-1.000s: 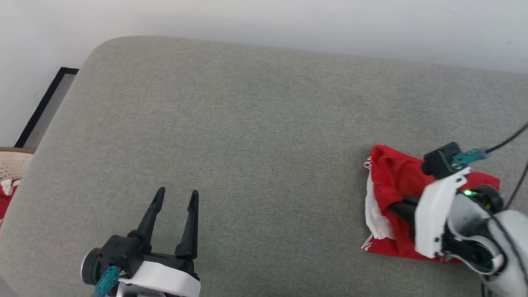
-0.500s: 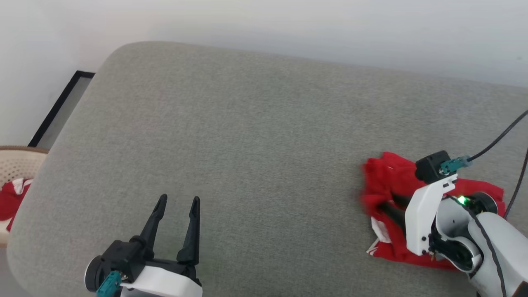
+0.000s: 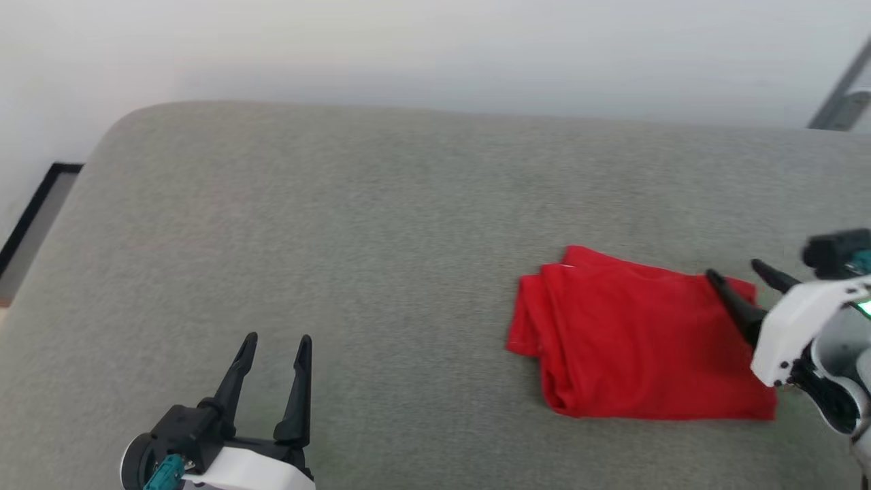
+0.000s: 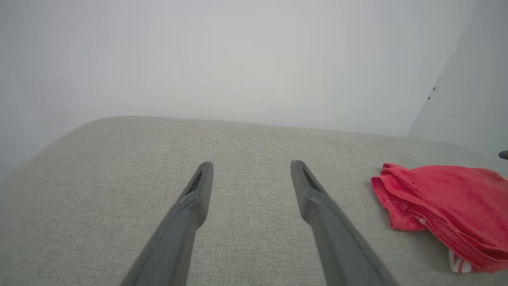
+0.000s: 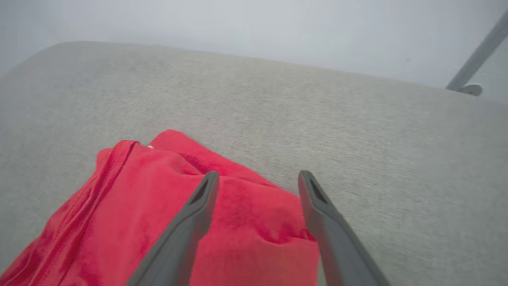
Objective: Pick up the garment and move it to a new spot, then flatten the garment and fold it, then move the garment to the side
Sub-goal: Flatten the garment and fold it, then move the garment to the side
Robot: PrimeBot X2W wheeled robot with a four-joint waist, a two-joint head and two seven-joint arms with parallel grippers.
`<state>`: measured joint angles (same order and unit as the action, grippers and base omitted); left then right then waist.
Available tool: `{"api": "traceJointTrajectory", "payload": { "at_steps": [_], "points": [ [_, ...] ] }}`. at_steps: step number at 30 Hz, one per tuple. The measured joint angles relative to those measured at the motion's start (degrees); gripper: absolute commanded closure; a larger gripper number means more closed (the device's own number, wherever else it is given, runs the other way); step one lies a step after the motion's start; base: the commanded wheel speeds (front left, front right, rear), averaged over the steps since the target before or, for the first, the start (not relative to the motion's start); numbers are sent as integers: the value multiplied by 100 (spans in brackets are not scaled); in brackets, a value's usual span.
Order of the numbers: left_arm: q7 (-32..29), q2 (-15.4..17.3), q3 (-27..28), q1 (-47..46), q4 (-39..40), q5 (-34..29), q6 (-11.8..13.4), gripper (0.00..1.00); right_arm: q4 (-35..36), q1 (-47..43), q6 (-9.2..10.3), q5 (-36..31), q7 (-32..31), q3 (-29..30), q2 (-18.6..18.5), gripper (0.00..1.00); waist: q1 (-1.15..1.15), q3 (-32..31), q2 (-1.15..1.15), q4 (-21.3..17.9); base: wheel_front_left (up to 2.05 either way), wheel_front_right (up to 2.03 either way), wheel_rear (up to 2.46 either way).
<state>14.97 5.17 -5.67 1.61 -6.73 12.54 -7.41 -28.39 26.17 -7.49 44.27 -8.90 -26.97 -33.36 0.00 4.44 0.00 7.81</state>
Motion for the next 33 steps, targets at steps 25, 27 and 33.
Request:
{"api": "traceJointTrajectory", "payload": {
  "at_steps": [25,27,33],
  "points": [
    [-1,132,415,77,21,144,0,0,1087,-1554,-1,-1104,2387,2022,672,0,0,-57,0,-742,0,0,0],
    [-1,137,416,119,87,129,0,0,1354,-1794,-1,-1222,2388,2238,784,0,0,-47,0,-719,0,0,0],
    [-1,133,421,261,346,47,0,0,1871,-2463,-1,-1388,2387,2774,982,0,0,-8,0,-645,0,0,0]
  ]
}}
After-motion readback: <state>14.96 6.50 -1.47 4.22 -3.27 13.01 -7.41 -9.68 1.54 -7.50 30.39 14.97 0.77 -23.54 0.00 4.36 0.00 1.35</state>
